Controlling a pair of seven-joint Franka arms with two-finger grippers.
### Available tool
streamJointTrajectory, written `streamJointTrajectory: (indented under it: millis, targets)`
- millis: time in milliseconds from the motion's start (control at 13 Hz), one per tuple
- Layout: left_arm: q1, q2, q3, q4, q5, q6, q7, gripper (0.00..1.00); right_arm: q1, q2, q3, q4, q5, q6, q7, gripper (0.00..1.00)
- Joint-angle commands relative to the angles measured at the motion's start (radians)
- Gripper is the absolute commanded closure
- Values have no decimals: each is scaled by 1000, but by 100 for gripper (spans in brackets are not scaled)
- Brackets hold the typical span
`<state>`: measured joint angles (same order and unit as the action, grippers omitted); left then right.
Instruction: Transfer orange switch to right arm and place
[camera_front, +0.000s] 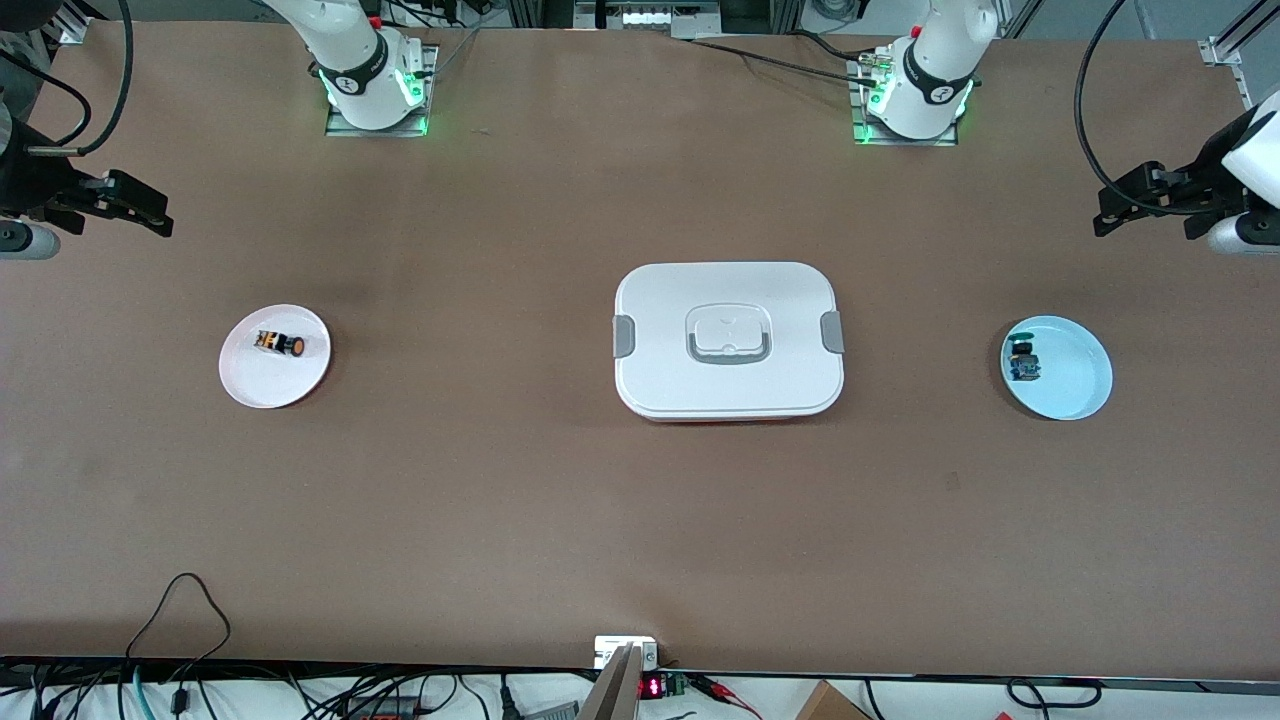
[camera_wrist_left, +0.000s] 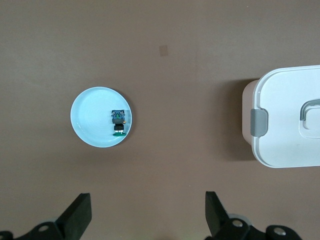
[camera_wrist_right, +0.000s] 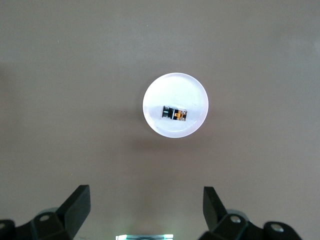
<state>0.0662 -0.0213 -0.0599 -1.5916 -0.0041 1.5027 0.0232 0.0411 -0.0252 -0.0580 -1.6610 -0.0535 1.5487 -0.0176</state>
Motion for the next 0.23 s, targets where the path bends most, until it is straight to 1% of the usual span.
streamJointTrajectory:
  millis: [0,154]
  targets:
    - [3,17,0,36,-10,-26,-11,0,-9,-13,-2,-3,17,-2,-15,0]
    - [3,17,0,36,-10,-26,-11,0,-10,-12,-2,-2,15,-1,-15,0]
